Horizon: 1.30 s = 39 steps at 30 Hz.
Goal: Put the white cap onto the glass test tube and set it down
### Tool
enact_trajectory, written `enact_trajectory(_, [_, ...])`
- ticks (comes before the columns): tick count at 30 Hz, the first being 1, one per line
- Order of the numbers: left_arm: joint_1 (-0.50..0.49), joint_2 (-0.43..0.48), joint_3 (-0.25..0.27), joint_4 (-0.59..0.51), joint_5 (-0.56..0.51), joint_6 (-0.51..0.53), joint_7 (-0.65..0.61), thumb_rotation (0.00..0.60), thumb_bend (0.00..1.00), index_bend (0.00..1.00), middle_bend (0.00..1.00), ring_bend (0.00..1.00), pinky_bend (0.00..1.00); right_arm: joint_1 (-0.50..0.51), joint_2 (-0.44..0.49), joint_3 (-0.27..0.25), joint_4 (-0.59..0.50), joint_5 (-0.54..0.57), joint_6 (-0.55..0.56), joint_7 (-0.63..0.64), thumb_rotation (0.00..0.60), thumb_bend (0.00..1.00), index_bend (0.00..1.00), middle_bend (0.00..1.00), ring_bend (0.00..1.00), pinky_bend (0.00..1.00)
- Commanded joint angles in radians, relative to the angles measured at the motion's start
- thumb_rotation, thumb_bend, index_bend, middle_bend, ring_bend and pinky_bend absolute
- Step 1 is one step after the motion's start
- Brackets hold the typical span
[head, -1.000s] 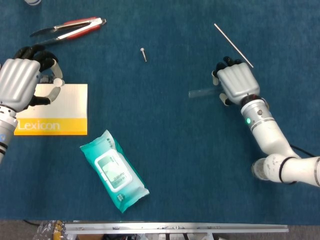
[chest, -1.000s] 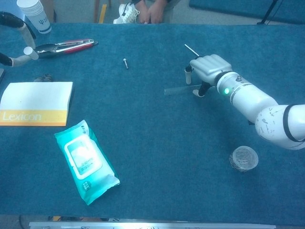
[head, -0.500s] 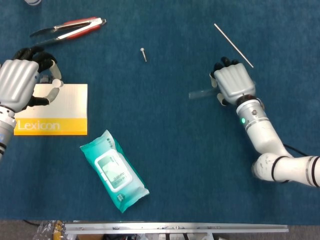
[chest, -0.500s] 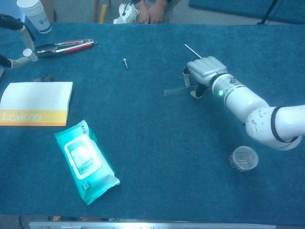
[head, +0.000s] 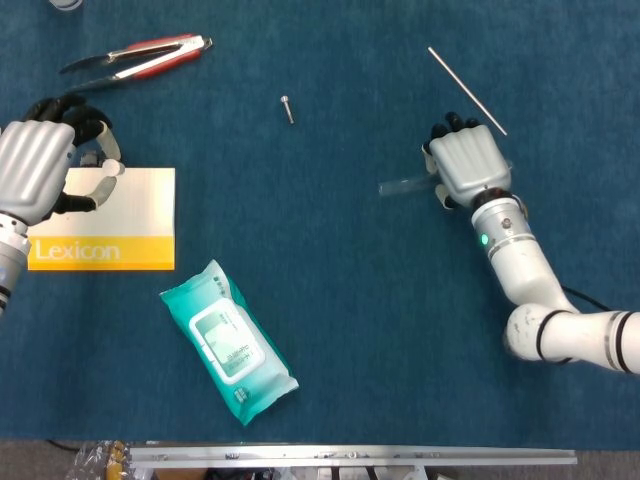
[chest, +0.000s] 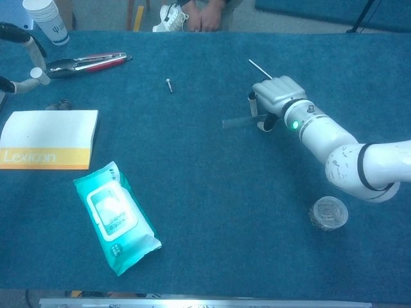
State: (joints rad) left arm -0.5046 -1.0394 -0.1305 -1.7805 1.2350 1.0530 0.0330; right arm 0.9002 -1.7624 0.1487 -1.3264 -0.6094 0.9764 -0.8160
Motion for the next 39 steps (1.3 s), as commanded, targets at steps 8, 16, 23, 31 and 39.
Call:
enact_trajectory(8, [0.001, -0.002, -0.001, 0.002, 0.004, 0.0, -0.006, 0.6, 0.33, 0.52, 0.3, 0.15, 0.13, 0.001, -0.005, 0.006, 0.005, 0.004, 0.004, -0.001, 0.6, 0.26, 0.55, 0.28, 0.12, 0.23])
enact_trajectory(16, [0.006, 0.003, -0.004, 0.003, 0.002, 0.005, -0.015, 0.6, 0.33, 0.52, 0.3, 0.15, 0.13, -0.02, 0.011, 0.032, -0.022, -0.017, 0.015, 0.065, 0.6, 0.27, 0.63, 0.32, 0.14, 0.23])
enact_trajectory(23, [0.008, 0.018, -0.013, -0.008, 0.004, 0.013, -0.023, 0.6, 0.33, 0.52, 0.3, 0.15, 0.13, -0.054, 0.056, 0.071, -0.103, -0.018, 0.022, 0.157, 0.6, 0.27, 0.64, 0.32, 0.14, 0.24])
enact_trajectory(31, [0.007, 0.037, -0.032, -0.019, -0.005, 0.02, -0.041, 0.6, 0.33, 0.52, 0.3, 0.15, 0.13, -0.092, 0.134, 0.143, -0.219, 0.026, -0.029, 0.311, 0.6, 0.27, 0.64, 0.32, 0.15, 0.24])
enact_trajectory(39, [-0.008, 0.064, -0.06, -0.048, -0.018, 0.015, -0.048, 0.6, 0.33, 0.52, 0.3, 0.15, 0.13, -0.114, 0.178, 0.188, -0.287, 0.03, -0.056, 0.445, 0.6, 0.27, 0.64, 0.32, 0.15, 0.24])
